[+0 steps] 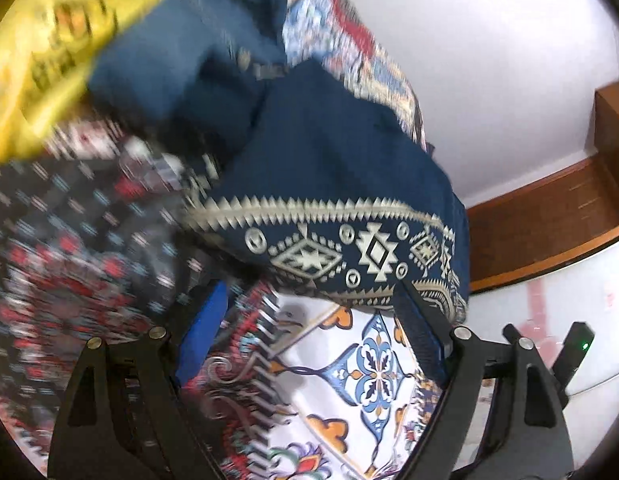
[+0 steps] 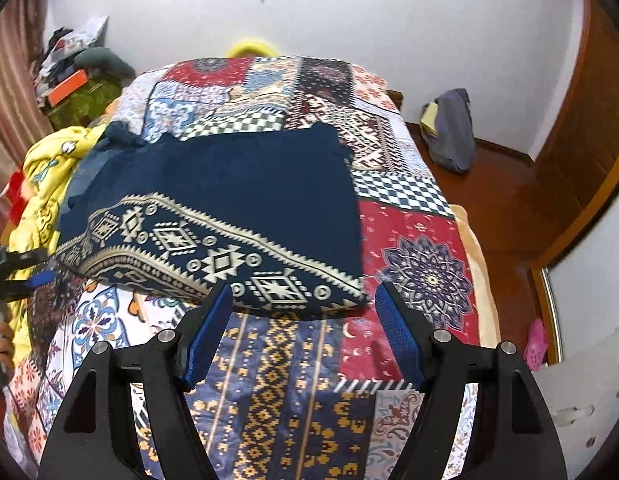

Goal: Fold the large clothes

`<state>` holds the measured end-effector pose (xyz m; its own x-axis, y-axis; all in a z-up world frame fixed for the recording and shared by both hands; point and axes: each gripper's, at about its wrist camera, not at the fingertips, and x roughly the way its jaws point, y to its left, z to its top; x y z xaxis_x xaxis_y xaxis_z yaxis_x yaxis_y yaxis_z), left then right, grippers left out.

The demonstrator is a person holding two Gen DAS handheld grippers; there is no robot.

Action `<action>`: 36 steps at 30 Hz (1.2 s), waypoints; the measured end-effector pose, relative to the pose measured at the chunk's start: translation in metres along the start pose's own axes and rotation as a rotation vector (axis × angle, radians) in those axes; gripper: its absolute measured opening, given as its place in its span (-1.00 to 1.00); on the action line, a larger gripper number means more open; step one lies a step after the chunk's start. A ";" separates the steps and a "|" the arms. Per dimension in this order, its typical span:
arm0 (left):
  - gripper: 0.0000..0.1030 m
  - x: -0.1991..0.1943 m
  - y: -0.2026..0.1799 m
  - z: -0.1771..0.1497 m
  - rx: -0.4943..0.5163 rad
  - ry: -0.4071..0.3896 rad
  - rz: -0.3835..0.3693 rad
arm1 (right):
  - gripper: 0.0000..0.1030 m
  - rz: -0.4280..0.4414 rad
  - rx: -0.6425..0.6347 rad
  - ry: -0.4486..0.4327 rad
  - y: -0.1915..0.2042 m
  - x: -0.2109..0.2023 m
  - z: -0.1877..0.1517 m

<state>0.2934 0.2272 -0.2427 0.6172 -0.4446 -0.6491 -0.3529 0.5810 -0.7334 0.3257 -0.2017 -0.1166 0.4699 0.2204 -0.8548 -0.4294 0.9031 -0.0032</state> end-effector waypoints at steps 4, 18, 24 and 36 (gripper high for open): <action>0.52 0.028 0.015 0.011 -0.092 0.023 -0.042 | 0.36 0.000 -0.045 0.019 0.011 0.005 -0.003; -0.15 0.064 0.002 0.055 -0.117 -0.184 -0.009 | 0.36 0.044 -0.093 0.105 0.034 0.044 -0.001; -0.79 0.046 -0.028 0.062 -0.097 -0.280 0.092 | 0.36 0.047 -0.112 0.093 0.044 0.035 0.005; -0.82 -0.073 -0.124 0.052 0.267 -0.566 0.143 | 0.36 0.250 -0.167 0.022 0.118 0.020 0.050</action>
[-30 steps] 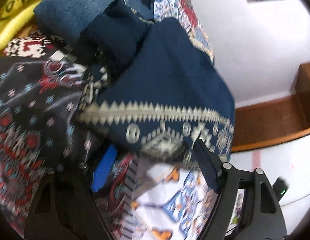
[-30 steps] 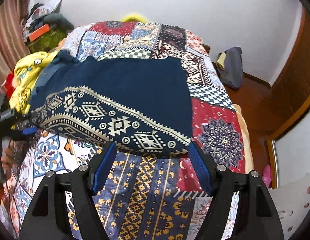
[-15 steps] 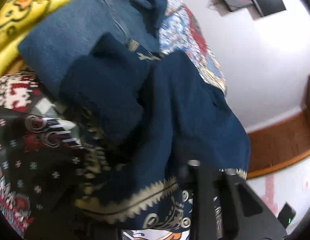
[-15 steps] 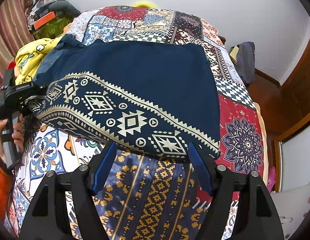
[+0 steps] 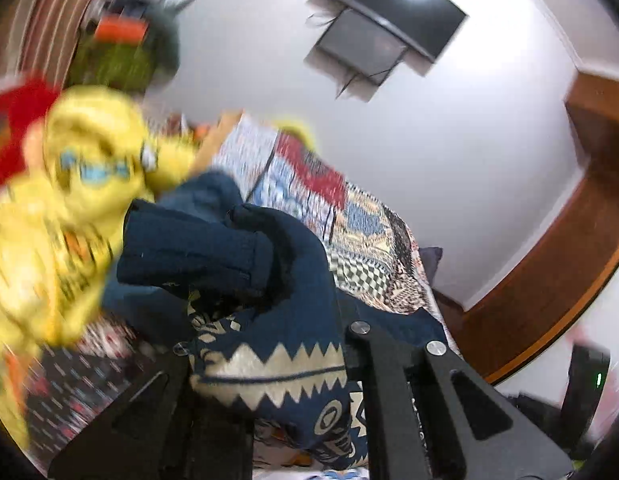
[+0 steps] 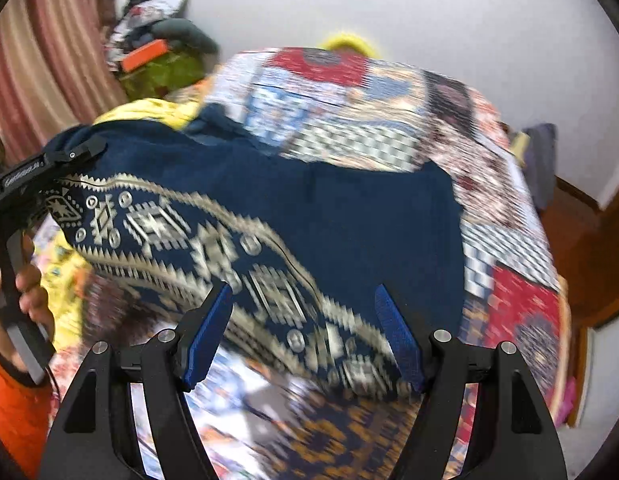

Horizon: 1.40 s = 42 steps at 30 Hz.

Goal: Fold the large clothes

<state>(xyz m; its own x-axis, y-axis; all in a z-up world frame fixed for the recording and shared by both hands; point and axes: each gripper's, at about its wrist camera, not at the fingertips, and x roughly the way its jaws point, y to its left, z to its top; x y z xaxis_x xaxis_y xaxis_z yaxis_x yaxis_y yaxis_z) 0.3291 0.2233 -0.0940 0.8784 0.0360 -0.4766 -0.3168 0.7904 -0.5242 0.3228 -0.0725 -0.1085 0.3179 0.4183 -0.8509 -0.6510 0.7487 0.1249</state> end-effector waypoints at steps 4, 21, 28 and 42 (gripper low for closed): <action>-0.82 -0.021 0.001 -0.002 0.090 -0.006 -0.002 | 0.36 0.053 -0.037 0.029 0.027 0.031 0.016; -0.83 0.014 -0.063 -0.035 0.288 0.130 -0.051 | 0.38 0.088 -0.046 0.165 0.016 0.069 -0.023; -0.83 0.031 -0.148 -0.073 0.440 0.207 -0.159 | 0.38 -0.072 0.154 0.131 -0.074 0.018 -0.071; -0.83 0.091 -0.189 -0.177 0.583 0.597 -0.287 | 0.38 -0.178 0.334 0.053 -0.149 -0.054 -0.101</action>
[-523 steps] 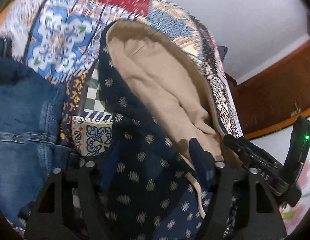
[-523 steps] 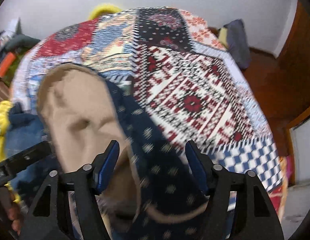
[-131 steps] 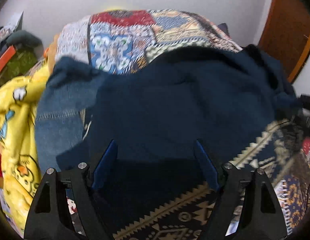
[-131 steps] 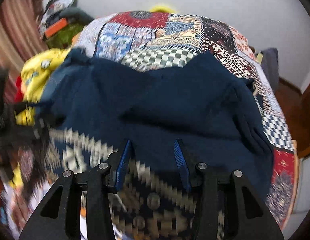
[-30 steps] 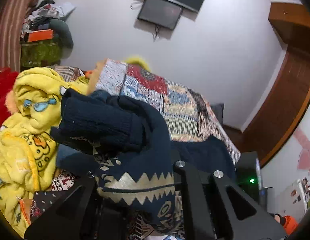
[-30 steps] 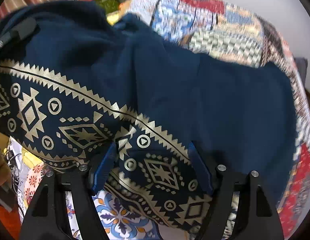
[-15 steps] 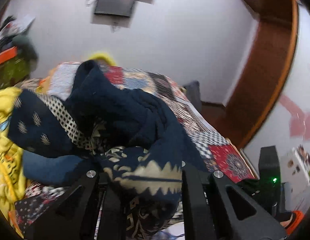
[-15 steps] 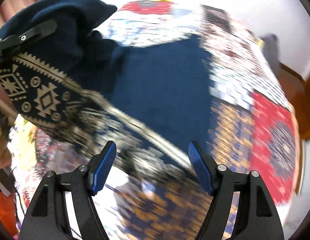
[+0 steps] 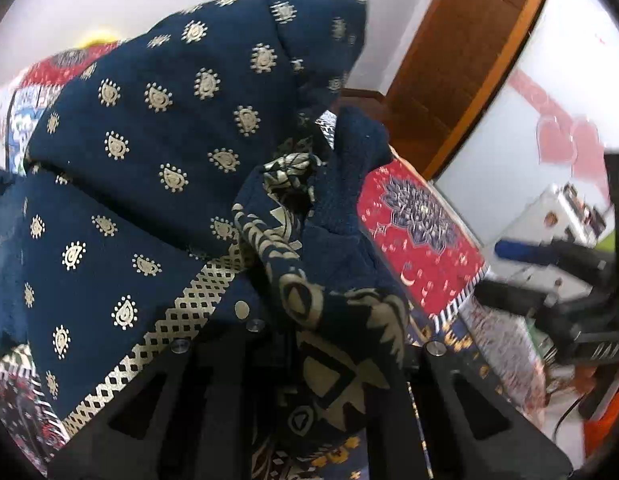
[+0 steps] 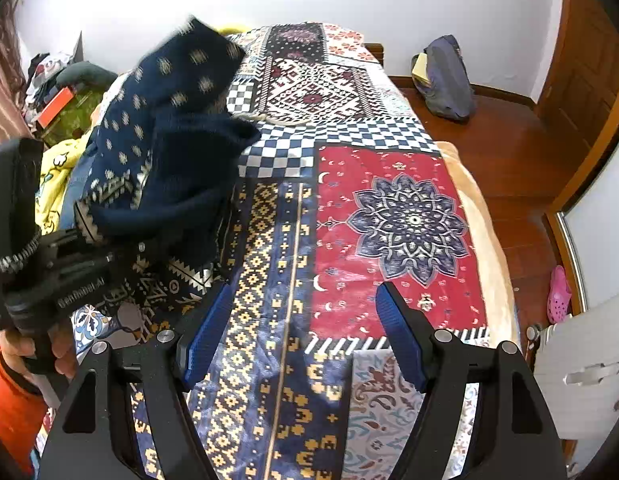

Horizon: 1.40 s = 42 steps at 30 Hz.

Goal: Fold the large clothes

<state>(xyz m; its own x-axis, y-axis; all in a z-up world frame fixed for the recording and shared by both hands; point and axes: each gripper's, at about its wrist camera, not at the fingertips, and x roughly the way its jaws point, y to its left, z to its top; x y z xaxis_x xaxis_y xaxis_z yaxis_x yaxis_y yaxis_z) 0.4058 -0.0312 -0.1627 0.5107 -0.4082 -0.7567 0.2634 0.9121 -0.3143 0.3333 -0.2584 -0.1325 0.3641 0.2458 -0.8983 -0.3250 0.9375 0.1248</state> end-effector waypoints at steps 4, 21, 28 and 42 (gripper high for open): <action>-0.72 -0.009 -0.014 -0.004 0.045 -0.010 0.040 | 0.38 -0.001 0.000 -0.012 -0.002 -0.006 -0.001; 0.10 -0.120 0.029 -0.015 0.030 -0.171 0.184 | 0.38 0.073 -0.131 -0.179 0.054 -0.038 0.031; 0.10 -0.093 0.102 0.021 -0.094 -0.164 0.290 | 0.38 0.101 -0.221 -0.133 0.086 0.007 0.069; 0.42 -0.016 0.171 0.071 -0.193 -0.158 0.424 | 0.38 0.029 -0.158 -0.015 0.069 0.099 0.130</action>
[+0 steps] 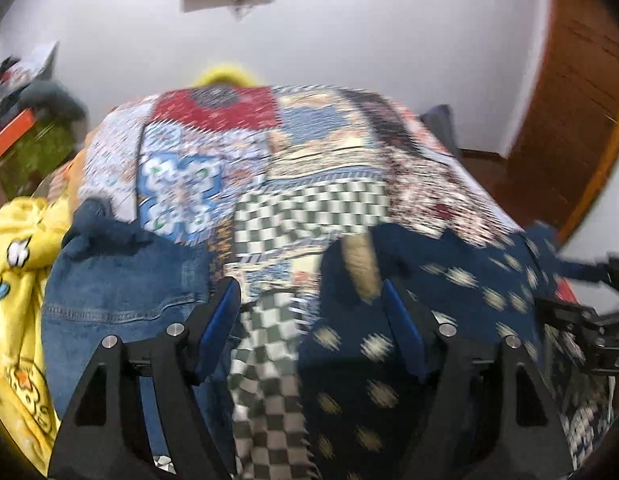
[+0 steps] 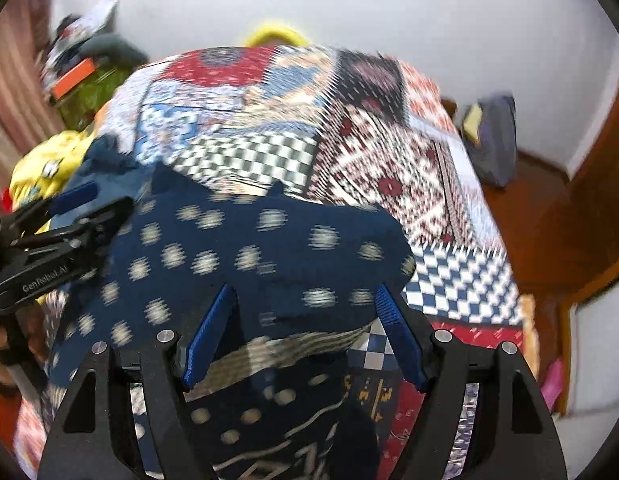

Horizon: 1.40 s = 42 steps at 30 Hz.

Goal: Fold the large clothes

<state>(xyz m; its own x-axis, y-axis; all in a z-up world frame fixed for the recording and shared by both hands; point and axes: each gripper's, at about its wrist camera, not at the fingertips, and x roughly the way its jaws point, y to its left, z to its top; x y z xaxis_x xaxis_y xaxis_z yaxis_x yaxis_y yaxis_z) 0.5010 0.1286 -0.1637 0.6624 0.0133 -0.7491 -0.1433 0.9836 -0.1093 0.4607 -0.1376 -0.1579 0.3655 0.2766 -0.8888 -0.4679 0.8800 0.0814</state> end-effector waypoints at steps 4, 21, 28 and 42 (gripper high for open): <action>0.42 0.003 0.016 0.004 -0.074 0.046 -0.043 | 0.38 0.046 0.103 0.035 -0.016 -0.002 -0.009; 0.59 -0.087 -0.018 -0.083 0.110 0.099 -0.207 | 0.38 0.095 0.008 0.085 0.016 -0.035 -0.095; 0.70 -0.110 0.008 -0.112 0.094 0.117 -0.187 | 0.38 0.130 0.090 0.108 -0.018 -0.053 -0.128; 0.70 -0.108 0.018 -0.070 0.007 0.060 -0.241 | 0.38 0.207 0.131 -0.027 -0.026 -0.066 -0.085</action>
<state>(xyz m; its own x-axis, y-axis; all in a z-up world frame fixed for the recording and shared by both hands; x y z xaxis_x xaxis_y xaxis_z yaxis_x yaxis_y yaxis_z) 0.3750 0.1317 -0.1307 0.6316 -0.2325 -0.7396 0.0187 0.9583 -0.2852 0.3803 -0.2111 -0.1401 0.2950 0.4650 -0.8347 -0.4271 0.8457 0.3201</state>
